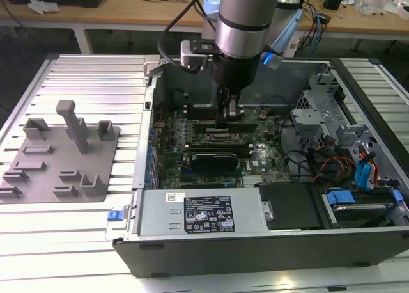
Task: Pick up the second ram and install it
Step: 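Insert the second ram into the second slot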
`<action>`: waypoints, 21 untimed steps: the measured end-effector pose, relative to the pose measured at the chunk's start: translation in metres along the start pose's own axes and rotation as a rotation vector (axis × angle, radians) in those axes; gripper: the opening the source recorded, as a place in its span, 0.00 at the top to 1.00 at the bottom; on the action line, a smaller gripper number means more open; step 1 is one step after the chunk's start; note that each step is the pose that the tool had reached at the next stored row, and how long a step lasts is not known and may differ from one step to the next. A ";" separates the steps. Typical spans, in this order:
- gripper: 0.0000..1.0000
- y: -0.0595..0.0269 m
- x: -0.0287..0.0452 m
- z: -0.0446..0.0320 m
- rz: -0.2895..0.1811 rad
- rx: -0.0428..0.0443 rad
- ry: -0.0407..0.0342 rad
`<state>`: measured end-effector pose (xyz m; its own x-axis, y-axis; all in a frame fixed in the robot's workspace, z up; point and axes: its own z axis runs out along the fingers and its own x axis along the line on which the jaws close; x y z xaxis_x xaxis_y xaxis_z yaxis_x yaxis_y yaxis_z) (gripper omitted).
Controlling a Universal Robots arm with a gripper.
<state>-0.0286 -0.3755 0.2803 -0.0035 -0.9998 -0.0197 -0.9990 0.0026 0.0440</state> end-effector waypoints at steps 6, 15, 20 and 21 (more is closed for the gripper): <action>0.91 -0.0004 0.0003 0.0165 0.000 0.0000 -0.0001; 0.91 0.0057 0.0005 0.0271 0.000 0.0025 -0.0005; 0.91 0.0056 0.0007 0.0337 0.000 0.0027 -0.0022; 0.91 0.0056 0.0007 0.0341 0.000 0.0027 -0.0026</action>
<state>-0.0357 -0.3754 0.2465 -0.0036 -0.9997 -0.0223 -0.9991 0.0027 0.0413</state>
